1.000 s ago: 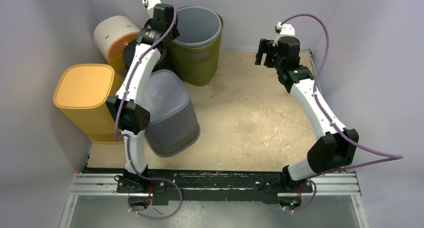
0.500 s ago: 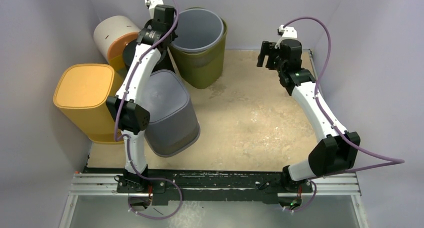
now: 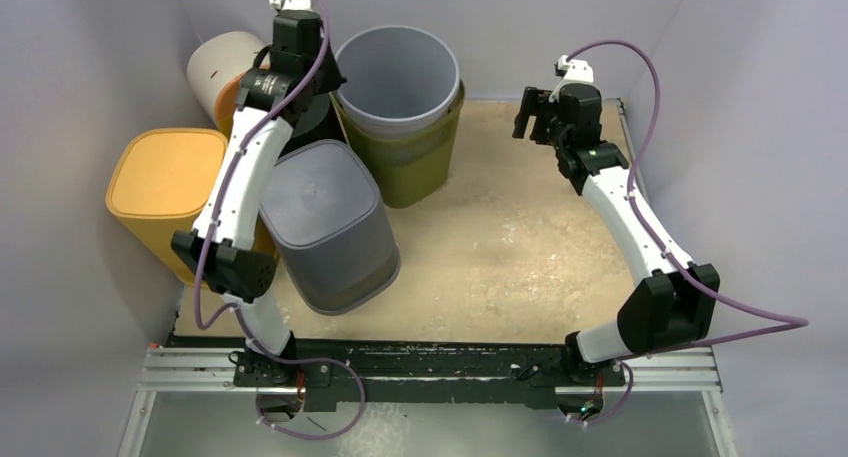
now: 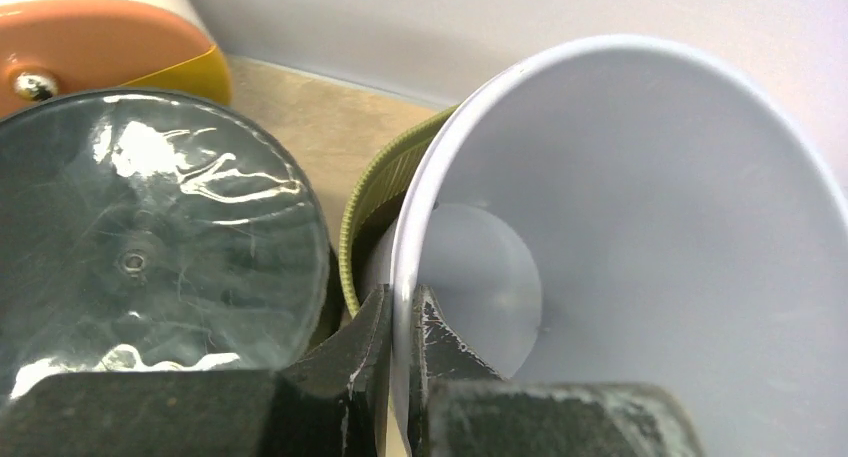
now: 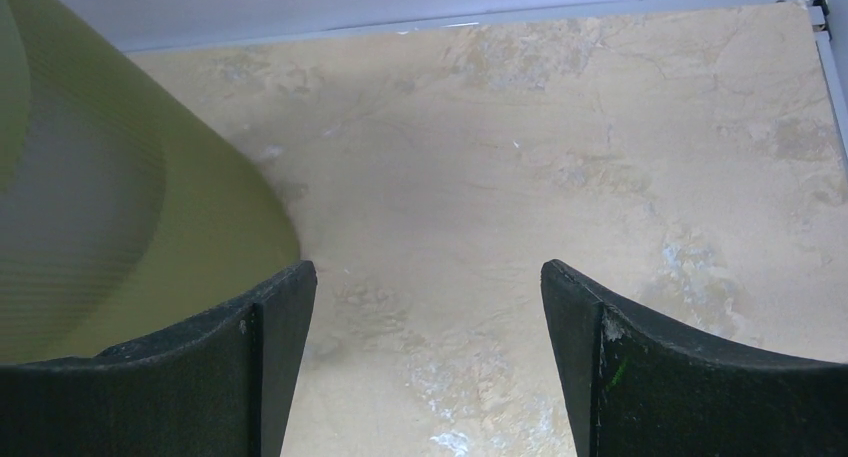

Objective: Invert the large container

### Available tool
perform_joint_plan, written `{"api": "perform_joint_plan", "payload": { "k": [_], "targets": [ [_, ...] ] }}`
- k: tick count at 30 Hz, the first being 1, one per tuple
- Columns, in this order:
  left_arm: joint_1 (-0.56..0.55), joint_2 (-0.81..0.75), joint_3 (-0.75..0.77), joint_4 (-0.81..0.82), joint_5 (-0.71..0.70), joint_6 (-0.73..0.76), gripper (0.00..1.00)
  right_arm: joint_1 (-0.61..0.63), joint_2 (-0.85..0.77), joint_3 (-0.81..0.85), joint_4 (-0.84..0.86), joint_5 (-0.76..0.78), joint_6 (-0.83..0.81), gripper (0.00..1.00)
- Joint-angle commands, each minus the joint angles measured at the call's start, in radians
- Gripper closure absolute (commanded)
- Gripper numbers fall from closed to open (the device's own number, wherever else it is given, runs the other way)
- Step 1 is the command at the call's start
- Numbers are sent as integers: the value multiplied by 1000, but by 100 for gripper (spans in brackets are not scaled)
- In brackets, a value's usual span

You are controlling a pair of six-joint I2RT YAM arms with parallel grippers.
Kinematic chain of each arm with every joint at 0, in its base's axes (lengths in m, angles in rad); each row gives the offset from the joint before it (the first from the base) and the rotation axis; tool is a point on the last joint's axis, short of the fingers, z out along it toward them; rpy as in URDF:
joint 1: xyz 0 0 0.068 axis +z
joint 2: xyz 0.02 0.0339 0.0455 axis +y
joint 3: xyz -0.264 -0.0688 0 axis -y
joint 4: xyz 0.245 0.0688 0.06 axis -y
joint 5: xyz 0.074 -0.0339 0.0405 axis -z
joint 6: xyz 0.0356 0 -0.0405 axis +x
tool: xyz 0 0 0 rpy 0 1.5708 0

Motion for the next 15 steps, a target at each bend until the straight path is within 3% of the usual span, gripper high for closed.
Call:
{"api": "perform_joint_plan", "payload": {
  "k": [1, 11, 15],
  "targets": [
    [-10, -141, -11, 90, 154, -6, 100, -6, -57, -9, 45, 4, 17, 16],
    [-25, -302, -163, 186, 295, -38, 100, -6, -89, -4, 22, 10, 21, 15],
    [-24, -333, -158, 191, 296, -37, 100, -6, -115, 62, -16, -84, 23, 11]
  ]
}}
